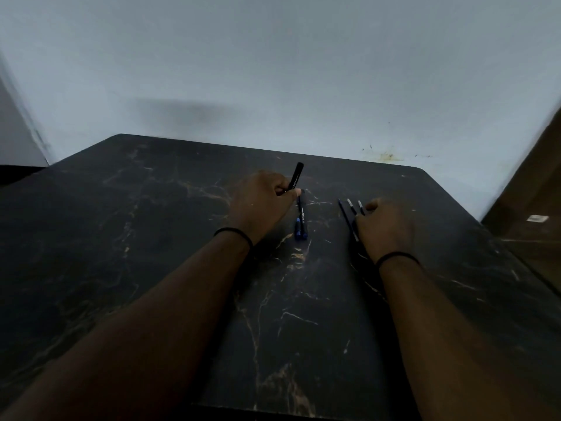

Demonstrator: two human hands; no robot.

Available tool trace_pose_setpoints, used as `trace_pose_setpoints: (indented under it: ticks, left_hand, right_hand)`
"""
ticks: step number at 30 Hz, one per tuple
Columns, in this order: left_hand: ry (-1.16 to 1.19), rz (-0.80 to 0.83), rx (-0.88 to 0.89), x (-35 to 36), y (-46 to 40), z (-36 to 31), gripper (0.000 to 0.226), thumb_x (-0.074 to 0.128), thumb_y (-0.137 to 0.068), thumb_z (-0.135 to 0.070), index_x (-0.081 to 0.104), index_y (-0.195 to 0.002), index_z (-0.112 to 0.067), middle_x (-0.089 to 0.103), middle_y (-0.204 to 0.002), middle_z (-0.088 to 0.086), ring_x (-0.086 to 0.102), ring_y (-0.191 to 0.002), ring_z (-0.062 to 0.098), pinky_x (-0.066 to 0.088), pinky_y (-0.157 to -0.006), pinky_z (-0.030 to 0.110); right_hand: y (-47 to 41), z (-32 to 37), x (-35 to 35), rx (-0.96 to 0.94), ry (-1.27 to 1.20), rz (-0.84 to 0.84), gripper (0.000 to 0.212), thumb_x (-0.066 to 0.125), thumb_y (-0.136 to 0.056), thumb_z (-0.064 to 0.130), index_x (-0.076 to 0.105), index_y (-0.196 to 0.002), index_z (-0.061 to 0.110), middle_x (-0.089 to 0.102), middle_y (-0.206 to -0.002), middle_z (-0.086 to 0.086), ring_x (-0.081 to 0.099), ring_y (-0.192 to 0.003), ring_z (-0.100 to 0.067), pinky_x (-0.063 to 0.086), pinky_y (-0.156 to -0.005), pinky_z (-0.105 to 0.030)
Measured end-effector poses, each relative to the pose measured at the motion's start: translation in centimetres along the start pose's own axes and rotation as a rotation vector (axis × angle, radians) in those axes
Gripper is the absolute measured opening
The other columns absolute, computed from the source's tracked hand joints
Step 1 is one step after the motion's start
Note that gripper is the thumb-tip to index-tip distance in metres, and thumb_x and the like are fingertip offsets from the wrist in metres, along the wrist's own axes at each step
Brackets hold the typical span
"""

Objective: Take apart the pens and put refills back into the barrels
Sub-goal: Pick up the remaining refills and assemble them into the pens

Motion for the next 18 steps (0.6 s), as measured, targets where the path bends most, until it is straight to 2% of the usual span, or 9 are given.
trace_pose_setpoints:
  ticks: [2, 5, 10, 15, 18]
  left_hand:
    - [0.003, 0.009, 0.003, -0.01, 0.04, -0.1, 0.038, 0.071, -0.086, -0.037, 0.061, -0.061, -0.01, 0.058, -0.055, 0.006, 0.047, -0.048, 0.013, 0.04, -0.05, 0.026]
    - [0.006, 0.01, -0.005, 0.0, 0.01, -0.03, 0.038, 0.071, -0.086, -0.037, 0.061, -0.062, -0.01, 0.058, -0.055, 0.004, 0.046, -0.047, 0.011, 0.04, -0.05, 0.026]
    - [0.009, 0.016, -0.012, 0.15, -0.01, 0.01, 0.041, 0.071, -0.086, -0.036, 0.053, -0.056, -0.014, 0.052, -0.051, -0.001, 0.041, -0.045, 0.009, 0.038, -0.05, 0.025]
    - [0.014, 0.017, 0.003, 0.03, 0.07, -0.2, 0.038, 0.071, -0.087, -0.035, 0.06, -0.061, -0.008, 0.059, -0.056, 0.007, 0.054, -0.05, 0.021, 0.05, -0.053, 0.035]
    - [0.01, 0.014, 0.008, -0.04, 0.06, -0.29, 0.039, 0.07, -0.087, -0.035, 0.061, -0.062, -0.006, 0.061, -0.058, 0.011, 0.059, -0.055, 0.027, 0.05, -0.054, 0.038]
  right_hand:
    - [-0.02, 0.04, 0.08, -0.004, 0.004, 0.0, 0.023, 0.062, -0.087, 0.014, 0.067, -0.11, 0.009, 0.067, -0.113, -0.015, 0.061, -0.103, -0.034, 0.038, -0.074, -0.029]
    - [0.02, 0.1, 0.18, -0.021, 0.0, -0.012, 0.022, 0.059, -0.089, 0.011, 0.066, -0.109, 0.009, 0.067, -0.111, -0.016, 0.061, -0.102, -0.034, 0.038, -0.073, -0.029]
    - [0.1, 0.12, 0.22, -0.024, -0.011, -0.028, 0.018, 0.06, -0.087, 0.011, 0.068, -0.102, 0.007, 0.068, -0.105, -0.017, 0.062, -0.097, -0.035, 0.036, -0.069, -0.029]
    - [0.08, 0.15, 0.3, -0.021, -0.023, -0.023, 0.016, 0.062, -0.087, 0.012, 0.069, -0.099, 0.007, 0.069, -0.103, -0.016, 0.063, -0.094, -0.035, 0.038, -0.069, -0.028]
    - [0.16, 0.24, 0.27, -0.013, -0.031, -0.025, 0.016, 0.062, -0.086, 0.013, 0.069, -0.098, 0.006, 0.069, -0.102, -0.016, 0.063, -0.094, -0.035, 0.04, -0.07, -0.03]
Point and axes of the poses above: each hand's wrist, its own y-axis away from the middle knuckle, its own x-axis out of the palm, z = x × y, the point moved 4 cm from there along -y, towards the middle knuckle
